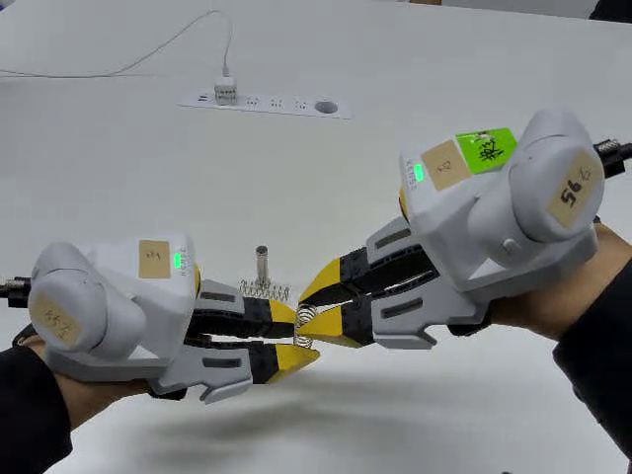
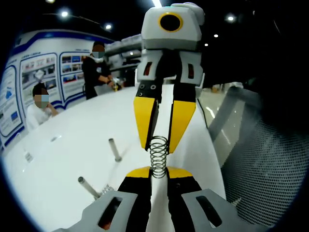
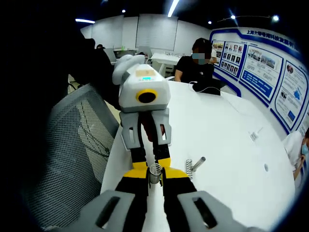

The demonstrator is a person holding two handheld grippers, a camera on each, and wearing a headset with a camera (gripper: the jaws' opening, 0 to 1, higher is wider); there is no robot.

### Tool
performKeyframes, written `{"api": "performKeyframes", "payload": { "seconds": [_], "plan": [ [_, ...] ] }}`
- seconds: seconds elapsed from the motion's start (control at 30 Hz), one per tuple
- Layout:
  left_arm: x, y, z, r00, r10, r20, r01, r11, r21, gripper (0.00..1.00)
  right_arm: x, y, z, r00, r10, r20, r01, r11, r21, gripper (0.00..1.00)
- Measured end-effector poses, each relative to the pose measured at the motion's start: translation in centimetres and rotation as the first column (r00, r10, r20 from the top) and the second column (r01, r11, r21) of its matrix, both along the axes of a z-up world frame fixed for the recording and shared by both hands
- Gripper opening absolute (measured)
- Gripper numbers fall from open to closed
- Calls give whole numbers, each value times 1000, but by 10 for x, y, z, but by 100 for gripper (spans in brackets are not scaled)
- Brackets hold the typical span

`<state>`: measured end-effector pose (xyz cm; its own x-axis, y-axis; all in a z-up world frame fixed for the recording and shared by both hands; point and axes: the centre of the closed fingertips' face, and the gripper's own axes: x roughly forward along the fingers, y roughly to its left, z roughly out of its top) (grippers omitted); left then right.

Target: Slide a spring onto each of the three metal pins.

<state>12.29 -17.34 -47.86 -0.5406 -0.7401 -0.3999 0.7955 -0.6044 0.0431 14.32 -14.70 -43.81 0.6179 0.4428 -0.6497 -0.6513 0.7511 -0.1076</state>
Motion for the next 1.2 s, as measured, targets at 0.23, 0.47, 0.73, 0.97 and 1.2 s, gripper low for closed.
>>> {"api": "performKeyframes", "payload": {
  "seconds": [0.23, 0.47, 0.73, 0.97, 1.2],
  "plan": [
    [1, -1, -1, 1000, 0, -1, 0, 1000, -1, 11, 1, -1, 0, 1000, -7, 2, 7, 1000, 3, 12],
    [3, -1, 0, 1000, 11, -19, -11, 1000, 5, 17, 0, -7, -1, 1000, -26, -4, 26, 1000, -2, 12],
    [11, 1, 1, 998, 48, -38, -48, 999, 10, 22, -2, -18, -1, 998, -62, -8, 62, 998, -12, 12],
    [19, 3, 1, 995, 86, -50, -86, 996, 15, 26, -4, -34, 2, 994, -105, -1, 105, 994, -19, 12],
    [26, 7, 0, 991, 120, -60, -119, 993, 23, 30, -4, -56, 7, 986, -167, 13, 167, 985, -34, 12]
  ]
}}
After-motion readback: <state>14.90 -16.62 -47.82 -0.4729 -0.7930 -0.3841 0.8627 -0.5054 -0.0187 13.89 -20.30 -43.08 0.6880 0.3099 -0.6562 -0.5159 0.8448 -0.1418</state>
